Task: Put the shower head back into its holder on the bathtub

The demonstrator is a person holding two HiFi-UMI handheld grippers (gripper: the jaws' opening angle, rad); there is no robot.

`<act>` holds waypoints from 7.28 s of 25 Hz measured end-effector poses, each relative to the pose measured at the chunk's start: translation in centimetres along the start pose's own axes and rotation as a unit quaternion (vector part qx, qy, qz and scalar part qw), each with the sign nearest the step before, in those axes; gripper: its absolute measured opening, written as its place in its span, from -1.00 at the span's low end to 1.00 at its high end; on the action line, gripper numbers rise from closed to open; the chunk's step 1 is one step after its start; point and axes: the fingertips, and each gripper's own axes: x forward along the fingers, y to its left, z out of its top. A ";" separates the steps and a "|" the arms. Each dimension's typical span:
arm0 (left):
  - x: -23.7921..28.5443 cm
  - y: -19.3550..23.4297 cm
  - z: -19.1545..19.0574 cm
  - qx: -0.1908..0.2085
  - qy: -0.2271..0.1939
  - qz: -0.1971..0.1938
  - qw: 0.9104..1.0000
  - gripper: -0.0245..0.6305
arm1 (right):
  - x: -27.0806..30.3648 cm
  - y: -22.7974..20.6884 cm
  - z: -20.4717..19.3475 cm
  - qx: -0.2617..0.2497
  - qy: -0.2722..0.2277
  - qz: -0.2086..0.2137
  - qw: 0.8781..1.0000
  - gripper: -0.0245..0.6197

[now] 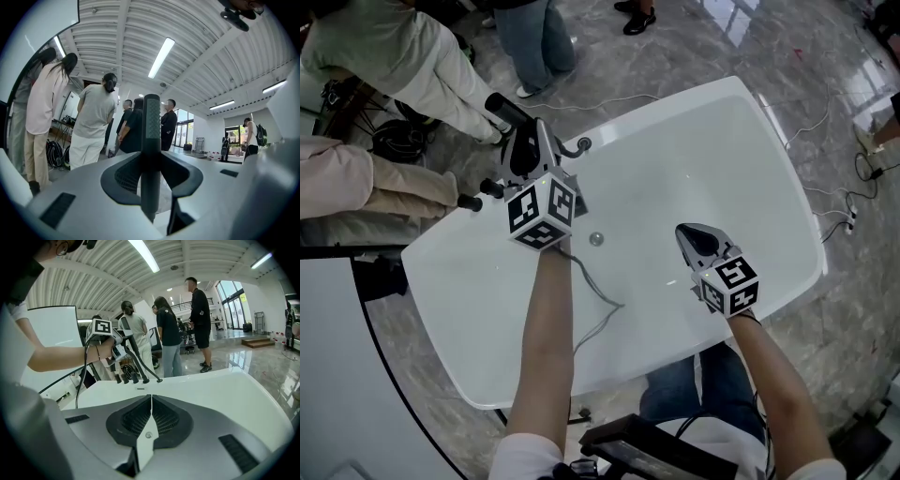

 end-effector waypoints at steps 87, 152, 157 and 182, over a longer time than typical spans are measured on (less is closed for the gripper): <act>7.1 -0.5 -11.6 0.070 0.022 -0.035 0.997 -0.55 | 4.8 -1.8 -12.0 0.077 0.049 0.021 0.996 -0.90; 9.3 1.5 -20.8 0.069 0.044 -0.011 0.997 -0.56 | 6.6 -1.8 -18.5 0.139 0.066 0.045 0.987 -0.90; 10.0 1.2 -21.8 0.087 0.059 -0.025 0.994 -0.56 | 6.7 -1.7 -18.7 0.139 0.069 0.047 0.987 -0.90; 9.7 1.1 -23.9 0.135 0.085 -0.029 0.987 -0.56 | 6.4 -1.4 -17.0 0.130 0.052 0.042 0.989 -0.90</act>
